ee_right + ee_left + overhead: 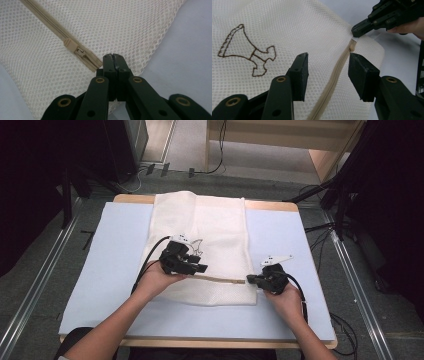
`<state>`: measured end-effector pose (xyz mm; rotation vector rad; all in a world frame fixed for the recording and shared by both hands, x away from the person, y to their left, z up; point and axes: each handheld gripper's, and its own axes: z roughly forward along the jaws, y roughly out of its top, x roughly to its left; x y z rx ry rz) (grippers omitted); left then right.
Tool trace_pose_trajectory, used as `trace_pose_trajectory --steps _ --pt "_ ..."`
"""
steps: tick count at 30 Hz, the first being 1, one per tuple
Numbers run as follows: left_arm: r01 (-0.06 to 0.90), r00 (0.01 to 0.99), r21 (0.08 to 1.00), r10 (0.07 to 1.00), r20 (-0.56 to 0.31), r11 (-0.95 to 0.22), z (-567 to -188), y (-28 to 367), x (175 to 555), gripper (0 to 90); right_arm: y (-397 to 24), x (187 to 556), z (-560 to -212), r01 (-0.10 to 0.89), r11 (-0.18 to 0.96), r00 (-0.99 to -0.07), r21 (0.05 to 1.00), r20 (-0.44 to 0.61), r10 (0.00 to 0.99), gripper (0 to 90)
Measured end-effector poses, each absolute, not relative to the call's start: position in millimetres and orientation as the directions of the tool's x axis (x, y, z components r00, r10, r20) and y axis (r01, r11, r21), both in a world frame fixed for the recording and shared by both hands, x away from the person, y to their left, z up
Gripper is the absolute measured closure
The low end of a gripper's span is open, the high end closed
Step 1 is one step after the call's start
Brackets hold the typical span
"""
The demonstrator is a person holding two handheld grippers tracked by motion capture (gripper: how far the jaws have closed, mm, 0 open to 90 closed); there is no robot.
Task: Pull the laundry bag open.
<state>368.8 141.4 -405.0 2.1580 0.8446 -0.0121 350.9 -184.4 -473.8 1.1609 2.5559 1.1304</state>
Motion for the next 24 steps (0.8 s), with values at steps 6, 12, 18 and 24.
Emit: trace_pose_trajectory --steps 6,12,18,24 --pt "0.581 0.778 0.671 0.556 -0.292 -0.460 -405.2 127.1 371.1 52.5 -186.8 348.2 -474.9 0.606 0.413 -0.693 0.680 0.196 0.694 88.4" --pt "0.569 0.792 0.660 0.543 -0.279 -0.491 -411.8 105.9 370.6 57.6 -185.5 346.9 -475.0 0.597 0.418 -0.695 0.685 0.181 0.696 89.7" --pt "0.576 0.789 0.657 0.542 -0.291 -0.486 -418.3 95.8 372.6 57.9 -185.8 347.7 -475.5 0.588 0.426 -0.705 0.688 0.177 0.687 90.0" --pt "0.583 0.789 0.642 0.536 -0.301 -0.498 -424.7 84.4 371.8 63.5 -185.2 347.8 -475.3 0.585 0.430 -0.706 0.688 0.171 0.687 90.0"
